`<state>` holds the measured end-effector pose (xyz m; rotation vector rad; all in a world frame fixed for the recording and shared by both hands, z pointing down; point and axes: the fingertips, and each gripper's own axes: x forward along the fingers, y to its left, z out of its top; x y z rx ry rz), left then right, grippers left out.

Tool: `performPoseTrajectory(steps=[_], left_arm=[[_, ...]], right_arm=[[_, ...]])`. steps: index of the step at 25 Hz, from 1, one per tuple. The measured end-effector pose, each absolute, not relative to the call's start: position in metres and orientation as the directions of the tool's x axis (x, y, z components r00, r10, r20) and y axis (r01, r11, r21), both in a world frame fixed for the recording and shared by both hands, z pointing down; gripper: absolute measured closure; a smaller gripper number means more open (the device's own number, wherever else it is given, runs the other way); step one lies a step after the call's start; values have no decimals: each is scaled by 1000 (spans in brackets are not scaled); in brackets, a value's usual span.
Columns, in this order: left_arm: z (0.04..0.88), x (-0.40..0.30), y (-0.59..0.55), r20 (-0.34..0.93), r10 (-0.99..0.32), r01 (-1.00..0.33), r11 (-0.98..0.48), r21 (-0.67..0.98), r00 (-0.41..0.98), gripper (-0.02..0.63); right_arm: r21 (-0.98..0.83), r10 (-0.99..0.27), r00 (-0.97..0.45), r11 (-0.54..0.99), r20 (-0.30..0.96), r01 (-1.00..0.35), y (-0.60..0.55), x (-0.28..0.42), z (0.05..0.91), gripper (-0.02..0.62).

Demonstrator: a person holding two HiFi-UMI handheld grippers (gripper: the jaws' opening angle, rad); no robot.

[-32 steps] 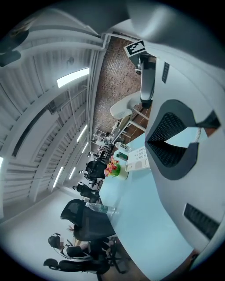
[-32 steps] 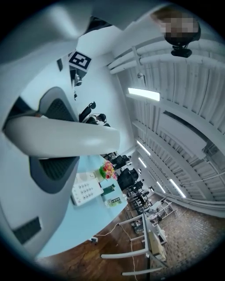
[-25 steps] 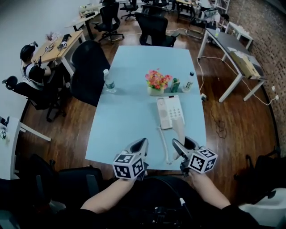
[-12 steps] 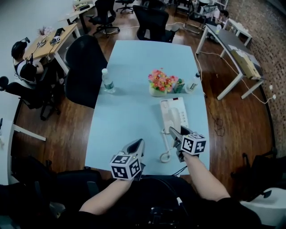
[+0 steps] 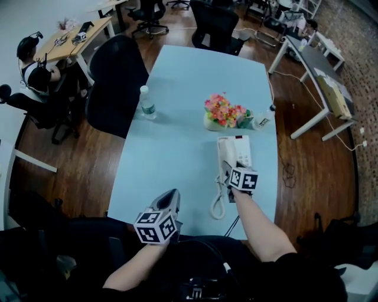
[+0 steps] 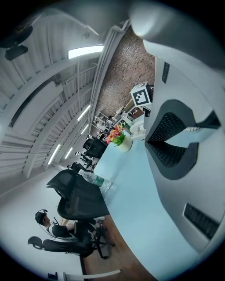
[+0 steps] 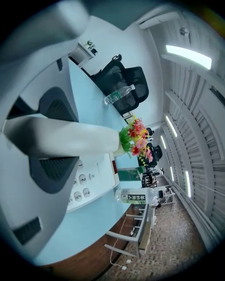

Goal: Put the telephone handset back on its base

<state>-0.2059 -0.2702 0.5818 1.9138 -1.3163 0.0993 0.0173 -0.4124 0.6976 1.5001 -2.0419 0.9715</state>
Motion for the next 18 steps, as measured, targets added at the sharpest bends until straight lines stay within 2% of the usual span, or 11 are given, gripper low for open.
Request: performPoseTrajectory(steps=[10, 18], left_arm=[[592, -213, -279, 494, -747, -819, -117, 561, 445, 606], [588, -215, -287, 492, -747, -820, -123, 559, 448, 606]], right_arm=[[-165, -684, -265, 209, 680, -964, -432, 9, 701, 362], [-123, -704, -247, 223, 666, -967, -433, 10, 693, 296]])
